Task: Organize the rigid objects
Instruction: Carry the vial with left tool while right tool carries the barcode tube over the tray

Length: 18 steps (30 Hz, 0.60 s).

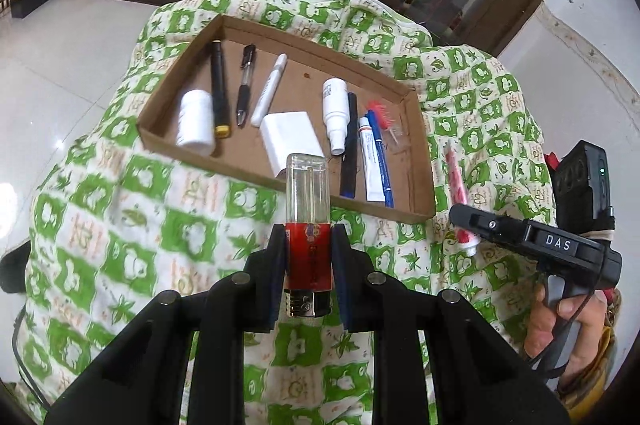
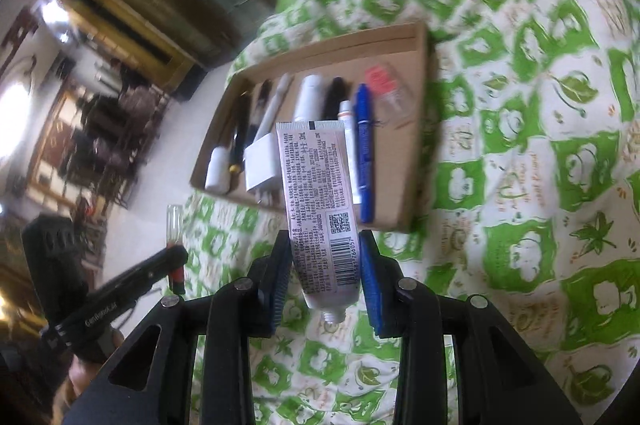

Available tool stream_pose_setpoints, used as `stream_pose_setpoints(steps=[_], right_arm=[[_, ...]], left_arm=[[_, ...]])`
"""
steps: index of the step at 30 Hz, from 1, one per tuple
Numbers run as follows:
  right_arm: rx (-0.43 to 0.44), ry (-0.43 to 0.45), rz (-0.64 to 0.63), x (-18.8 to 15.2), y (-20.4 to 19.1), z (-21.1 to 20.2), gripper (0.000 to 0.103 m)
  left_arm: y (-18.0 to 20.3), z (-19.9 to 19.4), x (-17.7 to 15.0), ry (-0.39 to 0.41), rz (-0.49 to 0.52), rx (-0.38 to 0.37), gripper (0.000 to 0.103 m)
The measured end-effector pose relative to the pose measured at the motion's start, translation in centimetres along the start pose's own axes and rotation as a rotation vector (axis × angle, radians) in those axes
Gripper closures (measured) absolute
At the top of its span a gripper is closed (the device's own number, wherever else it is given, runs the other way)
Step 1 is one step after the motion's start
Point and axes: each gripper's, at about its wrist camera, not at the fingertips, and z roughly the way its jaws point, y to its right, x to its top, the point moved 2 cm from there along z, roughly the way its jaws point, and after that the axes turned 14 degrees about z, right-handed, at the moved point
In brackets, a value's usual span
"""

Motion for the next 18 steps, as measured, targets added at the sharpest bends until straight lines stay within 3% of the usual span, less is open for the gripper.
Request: stream_pose_setpoints(steps=[10, 18], right_arm=[[0.044, -0.100, 0.113, 2.5, 1.0, 3.0, 0.074], [-0.020, -0.160, 0.185, 4.6, 2.0, 5.5, 0.074]], left_arm=[[0.6, 2.0, 2.5, -0.033, 0.046, 0.008, 0.084], [0.6, 4.0, 4.9, -0.060, 0.099, 0.031, 0.084]])
